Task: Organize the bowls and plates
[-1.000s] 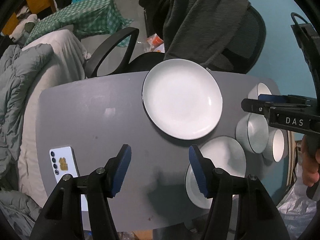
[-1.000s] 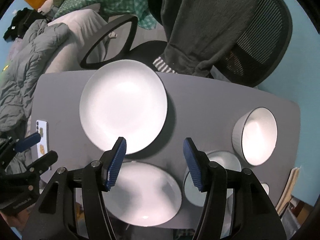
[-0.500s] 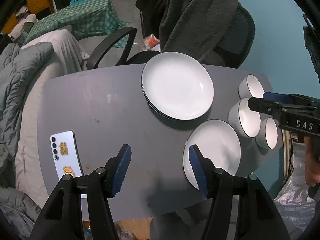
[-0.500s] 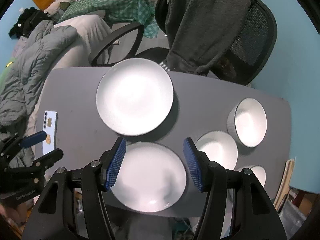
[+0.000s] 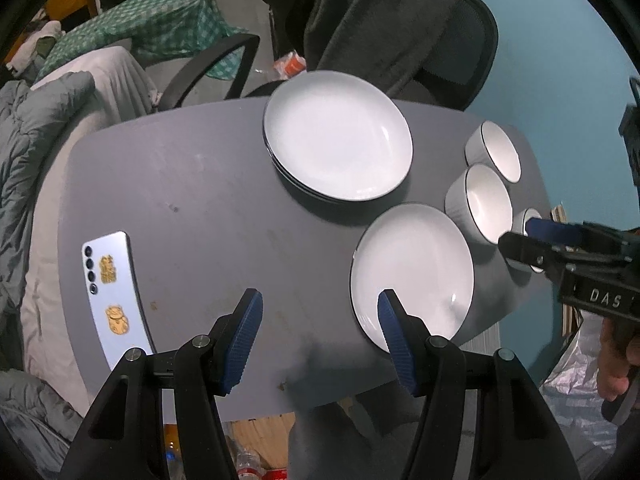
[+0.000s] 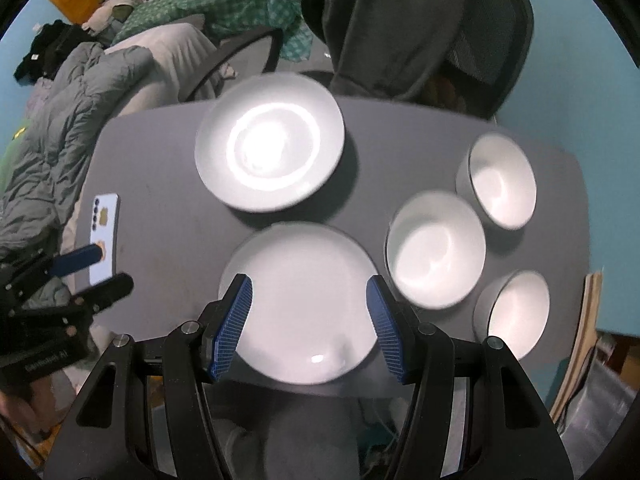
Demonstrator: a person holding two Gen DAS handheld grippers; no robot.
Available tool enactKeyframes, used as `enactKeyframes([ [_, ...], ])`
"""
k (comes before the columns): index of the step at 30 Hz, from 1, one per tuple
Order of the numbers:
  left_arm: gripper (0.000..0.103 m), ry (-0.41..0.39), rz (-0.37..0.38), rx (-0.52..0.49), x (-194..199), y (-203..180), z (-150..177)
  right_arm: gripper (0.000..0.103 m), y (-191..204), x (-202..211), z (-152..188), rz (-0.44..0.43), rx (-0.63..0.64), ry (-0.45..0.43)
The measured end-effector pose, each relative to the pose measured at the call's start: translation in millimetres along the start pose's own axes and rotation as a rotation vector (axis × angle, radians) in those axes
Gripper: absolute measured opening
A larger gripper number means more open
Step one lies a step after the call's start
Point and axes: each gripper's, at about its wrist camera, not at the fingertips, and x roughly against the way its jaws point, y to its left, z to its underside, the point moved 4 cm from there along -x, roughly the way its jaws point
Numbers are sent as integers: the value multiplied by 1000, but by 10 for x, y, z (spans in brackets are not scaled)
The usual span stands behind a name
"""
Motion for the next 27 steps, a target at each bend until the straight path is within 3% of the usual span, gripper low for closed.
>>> enactKeyframes([
  [14,61,107,40,-34,-545,-148,132,59,-593,-404,541,-14,-197,29],
  [21,61,150,87,3,-832,-176,132,59,-785,-630,614,-46,-256,31],
  [27,61,155,82,17,-1001,-194,110,59,-801,-823,638,-68,-268,34],
])
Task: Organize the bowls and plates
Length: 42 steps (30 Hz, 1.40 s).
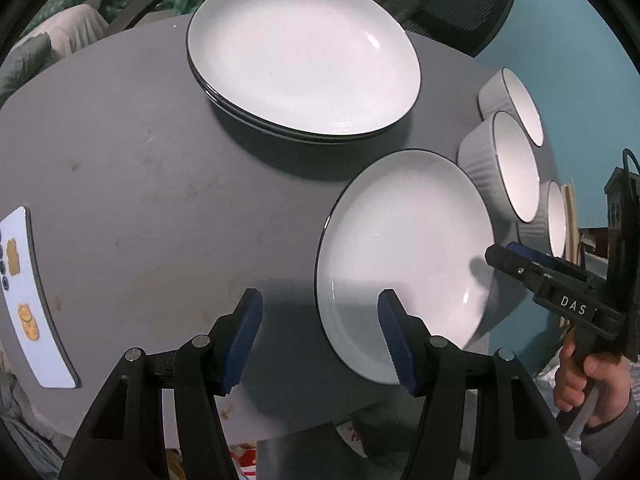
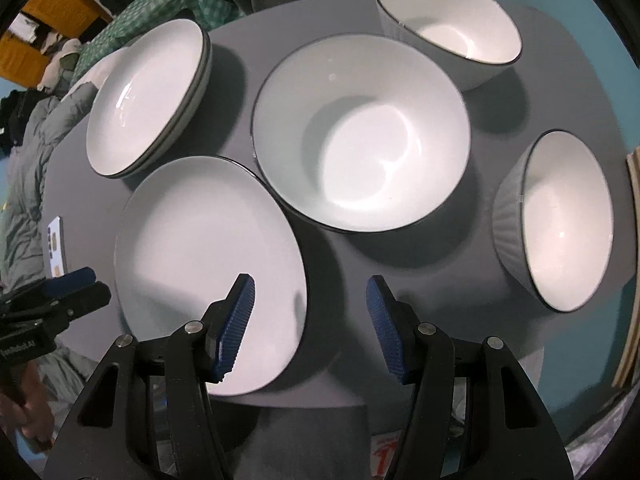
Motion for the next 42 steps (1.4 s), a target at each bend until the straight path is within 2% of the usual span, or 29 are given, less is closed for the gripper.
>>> enactKeyframes([
  [9,61,17,-2,6,-156,-31,-78,58,17,-174,-9,-1,8,18],
  [11,61,20,3,6,-158,-6,-65,54,44,-183,0,0,18,21],
  [13,61,23,8,7,-159,12,-59,45,74,-172,9,-3,25,17],
  [15,61,26,13,8,-164,22,-54,43,85,-177,1,-10,26,23],
  [17,52,28,19,7,-183,33,-68,38,62,-186,-20,-19,24,21],
  [21,42,33,6,3,-194,46,-90,26,73,-175,-19,-31,31,26],
  [25,25,59,6,6,-254,51,-79,16,198,-214,-132,-49,41,33],
  [28,16,66,14,14,-282,80,-90,16,229,-219,-134,-41,58,31],
  [37,16,56,-47,16,-188,194,12,14,512,-314,-227,-40,107,49],
  [42,16,53,-64,61,-97,398,88,14,692,-342,-272,-64,143,62],
])
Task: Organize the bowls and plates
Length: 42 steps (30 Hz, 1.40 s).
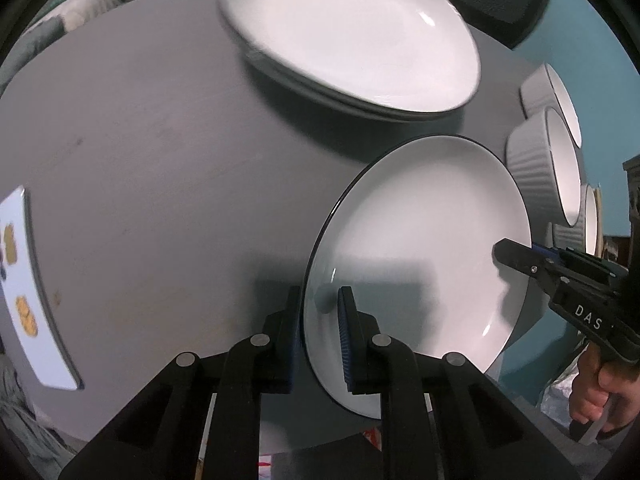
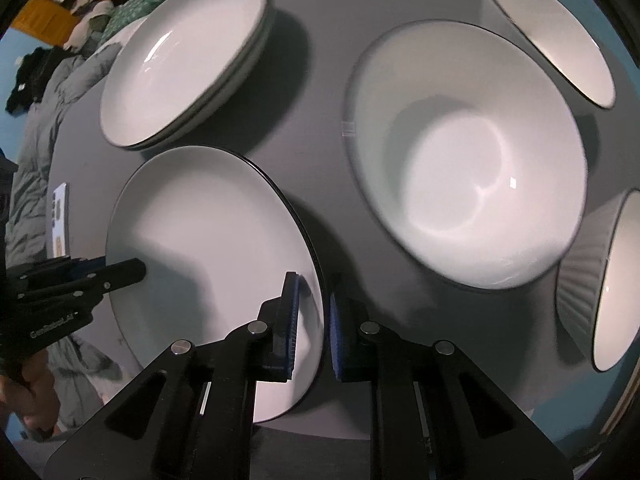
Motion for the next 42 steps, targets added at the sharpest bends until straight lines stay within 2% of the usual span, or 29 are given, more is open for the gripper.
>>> enactKeyframes([
  [10,16,-2,-22,68,95,328,151,14,396,-173,-96,-24,107,31],
  [15,16,-13,-13,65,113,350,162,14,346,-145,-126,-21,118,28],
  [17,16,-15,0,69,104,299,212,14,328,-175,-90,-20,112,29],
  [19,16,-16,5,69,-19,89,167,14,299,-206,-103,-20,97,40],
  [28,18,-8,26,45,-8,147,99,14,101,-143,-133,-100,21,27],
  [31,18,-6,30,31,-13,131,132,18,96,-154,-146,-116,-1,31],
  [42,18,4,50,16,-32,125,123,18,-10,-122,15,-126,-50,27],
])
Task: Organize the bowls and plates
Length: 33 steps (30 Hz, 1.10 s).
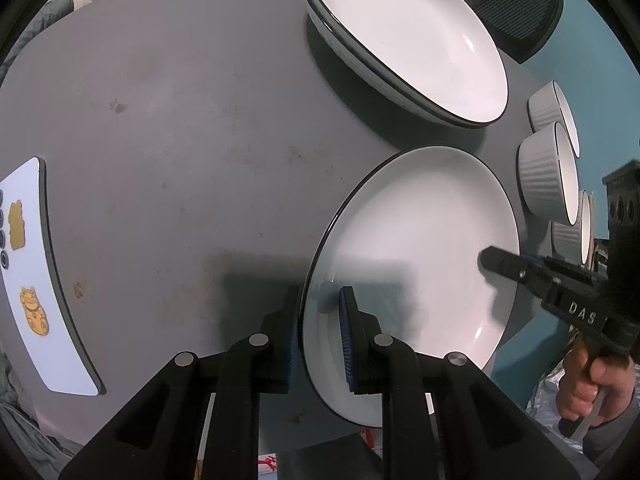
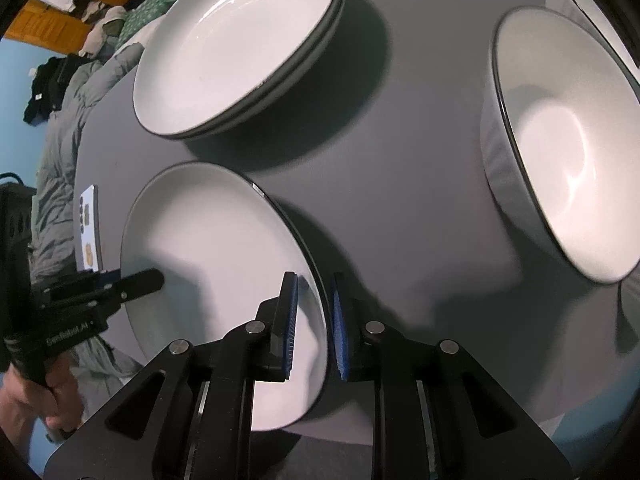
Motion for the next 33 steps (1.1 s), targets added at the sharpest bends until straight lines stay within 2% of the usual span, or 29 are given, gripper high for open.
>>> enactKeyframes([
  [8,18,-7,0,9,-8,15,-10,16,-96,11,88,-30,-22,3],
  [11,19,-4,-24,-25,-1,-24,-9,15,-97,21,97,-29,-4,-7],
  [18,20,39,-26,-7,4,-5,-36,13,-115,37,78,-57,-36,5],
  [22,20,45,-36,-9,36,-8,-31,13,-85,62,64,-40,-20,8],
  [33,20,35,-21,17,304,-12,-154,13,76,251,-22,-39,24,-4],
])
